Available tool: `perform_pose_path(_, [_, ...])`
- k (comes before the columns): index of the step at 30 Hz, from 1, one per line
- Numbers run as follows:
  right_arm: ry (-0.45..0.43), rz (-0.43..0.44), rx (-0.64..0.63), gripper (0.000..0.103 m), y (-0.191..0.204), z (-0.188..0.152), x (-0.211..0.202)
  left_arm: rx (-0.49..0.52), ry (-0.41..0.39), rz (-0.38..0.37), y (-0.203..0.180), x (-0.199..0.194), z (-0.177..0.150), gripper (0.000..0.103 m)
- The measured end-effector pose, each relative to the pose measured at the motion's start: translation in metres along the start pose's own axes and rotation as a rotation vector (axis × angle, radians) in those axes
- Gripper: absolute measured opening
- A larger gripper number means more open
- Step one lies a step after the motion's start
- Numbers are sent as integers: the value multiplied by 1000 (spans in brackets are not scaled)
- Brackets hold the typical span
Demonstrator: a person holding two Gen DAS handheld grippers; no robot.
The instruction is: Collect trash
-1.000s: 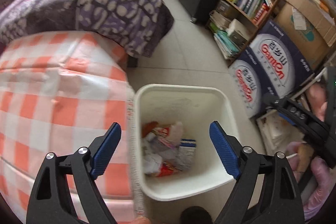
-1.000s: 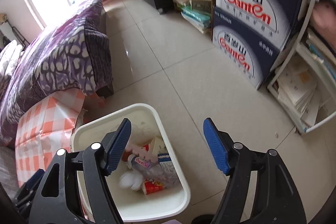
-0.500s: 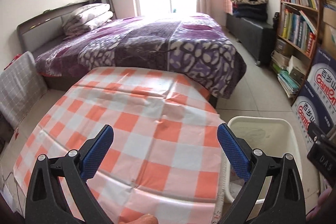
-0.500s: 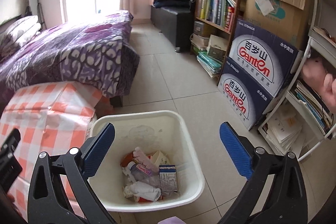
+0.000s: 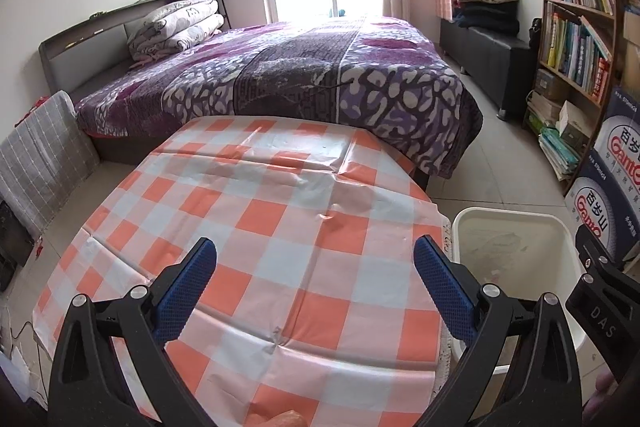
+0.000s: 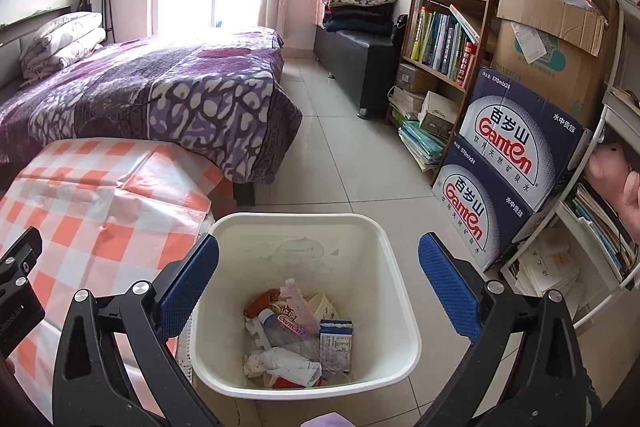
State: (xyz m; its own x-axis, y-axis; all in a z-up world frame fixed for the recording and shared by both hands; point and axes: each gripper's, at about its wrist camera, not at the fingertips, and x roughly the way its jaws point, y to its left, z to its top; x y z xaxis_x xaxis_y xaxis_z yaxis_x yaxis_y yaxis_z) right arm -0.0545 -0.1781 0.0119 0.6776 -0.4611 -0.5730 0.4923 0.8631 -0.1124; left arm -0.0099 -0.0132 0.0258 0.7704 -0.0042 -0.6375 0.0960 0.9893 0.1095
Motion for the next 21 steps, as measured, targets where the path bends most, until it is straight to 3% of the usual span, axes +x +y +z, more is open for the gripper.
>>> perform_pose_path(21, [21,12,5,96,2,-4,4,11,12,-9,-7,5,0,96])
